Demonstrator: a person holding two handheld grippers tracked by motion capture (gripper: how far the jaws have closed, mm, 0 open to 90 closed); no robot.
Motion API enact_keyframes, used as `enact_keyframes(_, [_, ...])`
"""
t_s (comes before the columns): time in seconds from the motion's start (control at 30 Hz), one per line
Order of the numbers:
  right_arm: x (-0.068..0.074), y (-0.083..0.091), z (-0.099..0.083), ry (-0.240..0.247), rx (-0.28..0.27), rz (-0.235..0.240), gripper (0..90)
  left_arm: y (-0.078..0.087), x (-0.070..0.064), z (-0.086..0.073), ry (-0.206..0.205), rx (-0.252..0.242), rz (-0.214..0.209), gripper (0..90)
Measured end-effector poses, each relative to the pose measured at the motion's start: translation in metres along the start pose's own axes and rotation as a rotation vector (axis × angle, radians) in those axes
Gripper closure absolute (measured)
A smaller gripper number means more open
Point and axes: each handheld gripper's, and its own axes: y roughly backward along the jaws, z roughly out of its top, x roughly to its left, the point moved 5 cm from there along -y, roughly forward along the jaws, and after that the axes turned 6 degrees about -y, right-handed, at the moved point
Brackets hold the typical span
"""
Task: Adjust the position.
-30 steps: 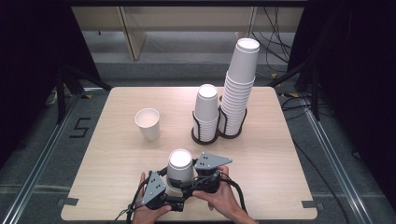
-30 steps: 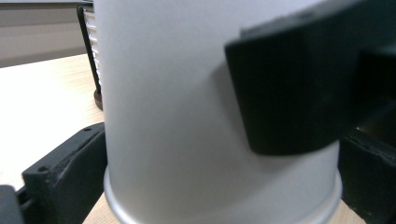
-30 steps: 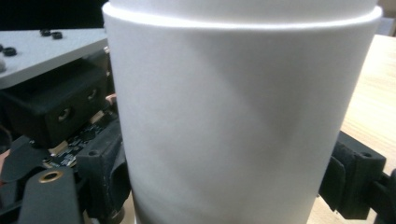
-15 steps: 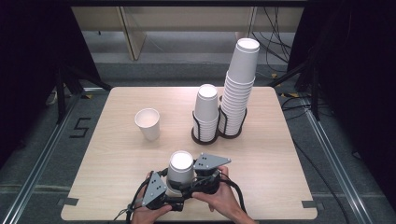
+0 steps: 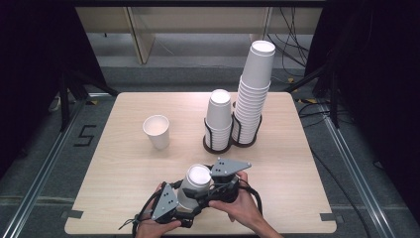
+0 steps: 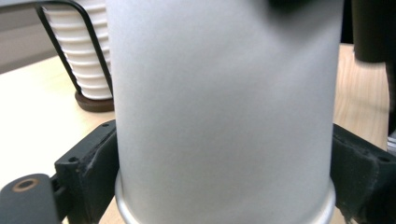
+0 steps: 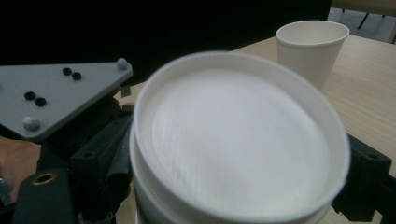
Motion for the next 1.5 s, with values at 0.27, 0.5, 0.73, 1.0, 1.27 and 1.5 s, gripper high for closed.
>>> enact_keyframes(0.27, [-0.005, 0.015, 0.010, -0.010, -0.021, 0.008, 24.6, 0.000, -0.001, 0.000, -0.004, -0.001, -0.022, 9.2])
enact_keyframes(0.5, [-0.006, 0.017, 0.012, -0.106, -0.051, 0.023, 26.1, -0.002, -0.002, 0.002, 0.041, -0.064, -0.010, 3.5])
enact_keyframes(0.73, [-0.006, 0.018, 0.016, -0.117, -0.107, 0.002, 26.3, -0.004, -0.005, 0.005, 0.033, -0.102, 0.031, 2.8])
enact_keyframes(1.0, [-0.004, 0.015, 0.015, -0.157, -0.118, 0.030, 26.3, -0.002, -0.001, 0.007, 0.037, -0.111, 0.041, 4.2])
enact_keyframes(1.27, [-0.009, 0.015, 0.012, -0.169, -0.094, 0.038, 25.3, 0.000, 0.001, 0.004, -0.002, -0.056, 0.030, 8.9])
enact_keyframes(1.5, [-0.011, 0.016, 0.011, -0.175, -0.069, 0.033, 24.2, 0.001, 0.002, 0.004, -0.012, -0.040, 0.012, 10.4])
